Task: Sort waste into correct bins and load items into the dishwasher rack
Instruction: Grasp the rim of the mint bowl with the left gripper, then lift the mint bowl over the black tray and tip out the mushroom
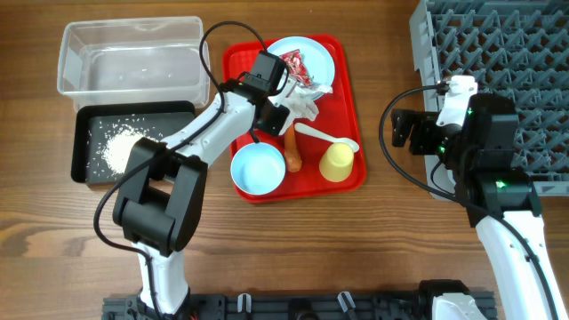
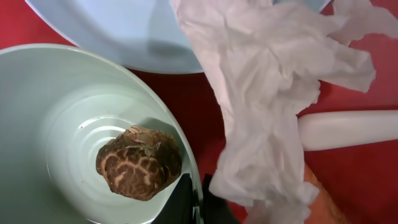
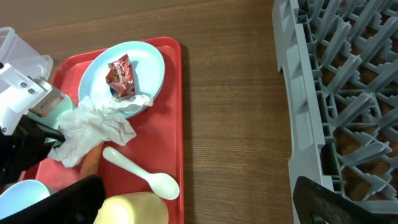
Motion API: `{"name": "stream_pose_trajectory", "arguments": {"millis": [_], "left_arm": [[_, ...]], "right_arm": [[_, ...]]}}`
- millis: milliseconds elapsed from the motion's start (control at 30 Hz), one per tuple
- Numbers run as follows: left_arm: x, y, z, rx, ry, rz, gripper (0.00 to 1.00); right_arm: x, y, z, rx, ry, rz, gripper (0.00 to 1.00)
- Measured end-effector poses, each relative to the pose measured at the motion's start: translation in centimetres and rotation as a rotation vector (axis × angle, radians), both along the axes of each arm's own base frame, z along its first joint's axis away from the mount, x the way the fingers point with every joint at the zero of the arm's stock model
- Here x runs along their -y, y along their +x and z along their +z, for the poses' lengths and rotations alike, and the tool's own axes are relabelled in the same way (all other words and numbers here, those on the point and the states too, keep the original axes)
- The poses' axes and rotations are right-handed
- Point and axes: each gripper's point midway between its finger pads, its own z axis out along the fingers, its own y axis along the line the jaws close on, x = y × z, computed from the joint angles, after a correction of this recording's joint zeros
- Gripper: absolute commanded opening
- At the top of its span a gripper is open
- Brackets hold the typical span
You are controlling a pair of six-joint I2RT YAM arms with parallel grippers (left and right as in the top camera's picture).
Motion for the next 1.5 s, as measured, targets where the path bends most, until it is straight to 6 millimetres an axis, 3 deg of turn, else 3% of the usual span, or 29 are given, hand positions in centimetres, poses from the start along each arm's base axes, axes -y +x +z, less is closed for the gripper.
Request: {"name": "stream_pose_trajectory", "arguments": {"millis": [167, 400, 667, 833, 967, 1167, 1500], "left_arm": [[0.1, 0.4, 0.8, 0.010, -0.020, 0.044, 0.04], [0.0, 0.4, 3.5, 0.036, -0.070, 0.124, 0.04], [-0.1, 0.0, 9.0, 0.102, -0.160, 0.208, 0.04], [-0.7, -1.4, 11.5, 0.089, -0.210, 0.291, 0.04], [-2.6, -3.0, 13.3, 0.050, -0.240, 0.397, 0.04], [-7.5, -3.5, 15.5, 0.000, -0.336, 0.559, 0.04], [-15.7, -2.7, 15.8, -0.058, -0.465, 0.737, 0.04]], "right_arm": [[0.0, 0.0, 0.0, 0.000, 0.000, 0.000, 1.00], [0.0, 0.0, 0.0, 0.000, 0.000, 0.000, 1.00], [0.0, 0.0, 0.0, 0.000, 0.000, 0.000, 1.00], [0.0, 0.0, 0.0, 0.000, 0.000, 0.000, 1.00], [0.0, 0.0, 0.0, 0.000, 0.000, 0.000, 1.00], [0.0, 0.0, 0.0, 0.000, 0.000, 0.000, 1.00], [0.0, 0.0, 0.0, 0.000, 0.000, 0.000, 1.00]]}}
